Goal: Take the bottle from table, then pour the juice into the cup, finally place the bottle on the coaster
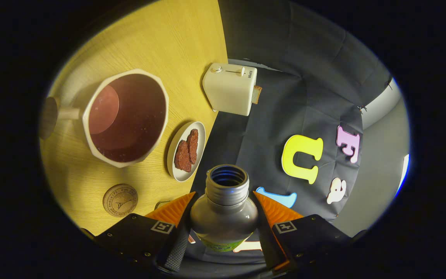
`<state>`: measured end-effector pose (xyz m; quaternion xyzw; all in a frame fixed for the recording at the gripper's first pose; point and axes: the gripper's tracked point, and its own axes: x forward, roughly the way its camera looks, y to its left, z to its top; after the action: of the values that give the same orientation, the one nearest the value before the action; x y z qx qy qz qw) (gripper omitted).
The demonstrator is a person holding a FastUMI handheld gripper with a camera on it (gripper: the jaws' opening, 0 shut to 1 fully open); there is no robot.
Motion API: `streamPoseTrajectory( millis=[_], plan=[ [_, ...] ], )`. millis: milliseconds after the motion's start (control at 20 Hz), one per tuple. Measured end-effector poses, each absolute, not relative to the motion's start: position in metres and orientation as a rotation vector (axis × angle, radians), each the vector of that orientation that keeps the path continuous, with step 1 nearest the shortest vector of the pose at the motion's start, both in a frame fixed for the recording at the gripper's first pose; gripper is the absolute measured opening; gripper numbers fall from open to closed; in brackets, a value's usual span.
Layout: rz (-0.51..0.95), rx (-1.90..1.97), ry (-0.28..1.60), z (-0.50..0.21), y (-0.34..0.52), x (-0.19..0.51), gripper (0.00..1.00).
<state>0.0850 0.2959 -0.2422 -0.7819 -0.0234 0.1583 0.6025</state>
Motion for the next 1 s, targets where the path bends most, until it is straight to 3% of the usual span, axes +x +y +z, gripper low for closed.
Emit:
streamPoseTrajectory(
  millis=[1000],
  plan=[
    [0.370, -1.889, -0.115, -0.226, 0.294, 0.090, 0.79]
  ],
)
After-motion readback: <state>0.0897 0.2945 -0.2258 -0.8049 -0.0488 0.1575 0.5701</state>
